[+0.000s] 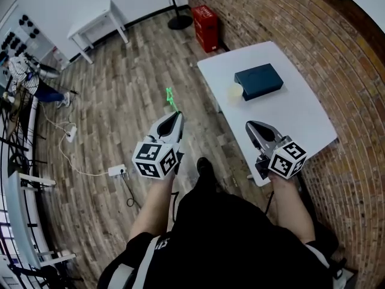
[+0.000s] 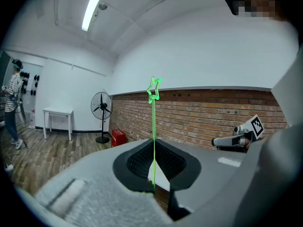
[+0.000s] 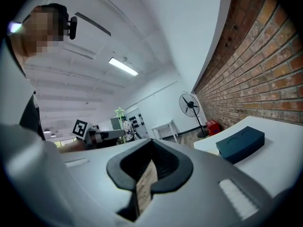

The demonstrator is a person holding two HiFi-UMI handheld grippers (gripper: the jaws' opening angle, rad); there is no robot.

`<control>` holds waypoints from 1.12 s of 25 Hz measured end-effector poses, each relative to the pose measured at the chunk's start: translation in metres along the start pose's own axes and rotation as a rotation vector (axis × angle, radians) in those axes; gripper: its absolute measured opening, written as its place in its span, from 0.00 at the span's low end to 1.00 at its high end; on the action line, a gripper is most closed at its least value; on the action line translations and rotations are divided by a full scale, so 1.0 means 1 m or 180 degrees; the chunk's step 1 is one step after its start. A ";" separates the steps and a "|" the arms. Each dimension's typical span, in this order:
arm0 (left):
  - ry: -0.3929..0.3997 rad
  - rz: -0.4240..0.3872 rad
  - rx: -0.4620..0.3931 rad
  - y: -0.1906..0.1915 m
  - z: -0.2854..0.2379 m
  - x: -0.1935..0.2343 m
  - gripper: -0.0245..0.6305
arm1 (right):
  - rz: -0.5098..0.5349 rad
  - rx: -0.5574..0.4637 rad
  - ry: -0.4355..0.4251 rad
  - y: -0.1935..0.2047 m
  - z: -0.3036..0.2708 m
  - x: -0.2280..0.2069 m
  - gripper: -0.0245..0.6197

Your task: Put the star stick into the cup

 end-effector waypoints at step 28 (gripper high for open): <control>0.1010 0.0119 0.0240 -0.040 -0.259 0.065 0.05 | -0.0144 0.0167 0.0683 -0.057 -0.136 -0.162 0.04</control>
Point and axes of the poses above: the fingertips, and each gripper's own axes: z backward along the fingers, x to its left, y out of its underside, the point moved 5 cm from there along z, backward along the fingers, and after that the axes turned 2 degrees about x, right-handed, at the moved point
